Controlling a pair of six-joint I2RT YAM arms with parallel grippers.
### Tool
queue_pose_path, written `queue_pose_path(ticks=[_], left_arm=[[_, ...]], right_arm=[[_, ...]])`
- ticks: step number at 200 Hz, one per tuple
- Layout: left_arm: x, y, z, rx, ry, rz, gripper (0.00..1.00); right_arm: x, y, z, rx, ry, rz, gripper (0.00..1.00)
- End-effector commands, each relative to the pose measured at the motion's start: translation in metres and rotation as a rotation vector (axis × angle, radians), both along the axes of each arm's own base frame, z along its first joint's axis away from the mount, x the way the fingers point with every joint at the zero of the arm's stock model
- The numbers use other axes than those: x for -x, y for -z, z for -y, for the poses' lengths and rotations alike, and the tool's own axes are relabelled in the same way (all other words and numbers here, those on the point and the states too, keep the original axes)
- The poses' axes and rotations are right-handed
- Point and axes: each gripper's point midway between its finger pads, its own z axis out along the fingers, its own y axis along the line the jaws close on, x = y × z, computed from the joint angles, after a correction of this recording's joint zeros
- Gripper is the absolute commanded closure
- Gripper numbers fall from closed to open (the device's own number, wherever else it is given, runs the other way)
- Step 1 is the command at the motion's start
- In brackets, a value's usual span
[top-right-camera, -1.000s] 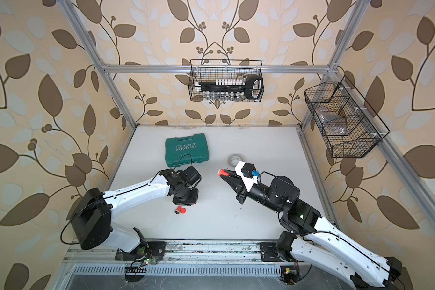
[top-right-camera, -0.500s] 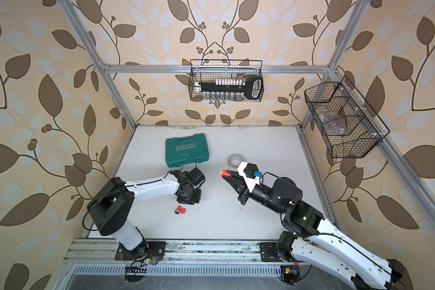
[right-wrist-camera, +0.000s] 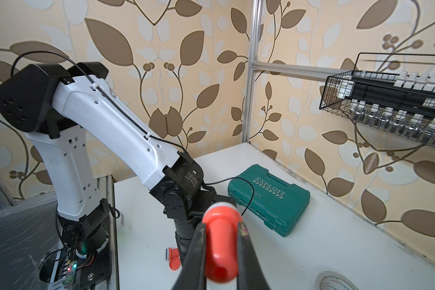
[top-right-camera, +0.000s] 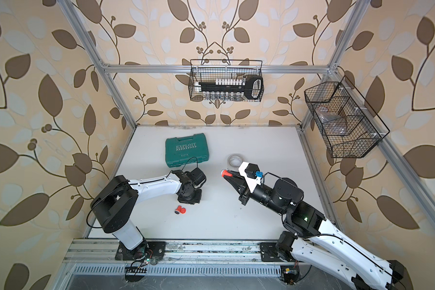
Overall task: Close the stamp cap
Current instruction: Move the cover to the center of the board.
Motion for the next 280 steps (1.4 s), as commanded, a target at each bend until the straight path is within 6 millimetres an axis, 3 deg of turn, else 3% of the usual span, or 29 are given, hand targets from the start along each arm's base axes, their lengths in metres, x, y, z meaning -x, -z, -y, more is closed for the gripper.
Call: queue_pose_path(ticks=[1, 87, 151, 219, 252, 280], left_arm=[[0.003, 0.006, 0.012, 0.019, 0.028, -0.029, 1.00], [0.030, 0.001, 0.081, 0.034, 0.177, -0.044, 1.00], [0.017, -0.046, 0.095, 0.093, 0.194, 0.056, 1.00], [0.004, -0.081, 0.079, 0.144, 0.162, 0.119, 1.00], [-0.013, -0.100, 0.051, 0.236, 0.081, 0.125, 1.00], [-0.031, -0.113, 0.013, 0.282, 0.004, 0.145, 0.99]], right_arm=[[0.000, -0.002, 0.003, -0.011, 0.015, -0.006, 1.00], [0.000, -0.002, 0.006, -0.017, 0.024, -0.015, 1.00], [-0.002, -0.002, 0.007, -0.004, 0.035, -0.025, 1.00], [-0.012, -0.001, 0.014, -0.029, 0.110, -0.078, 1.00], [-0.027, 0.007, 0.020, -0.034, 0.204, -0.175, 1.00], [-0.037, 0.023, 0.020, -0.001, 0.265, -0.268, 1.00]])
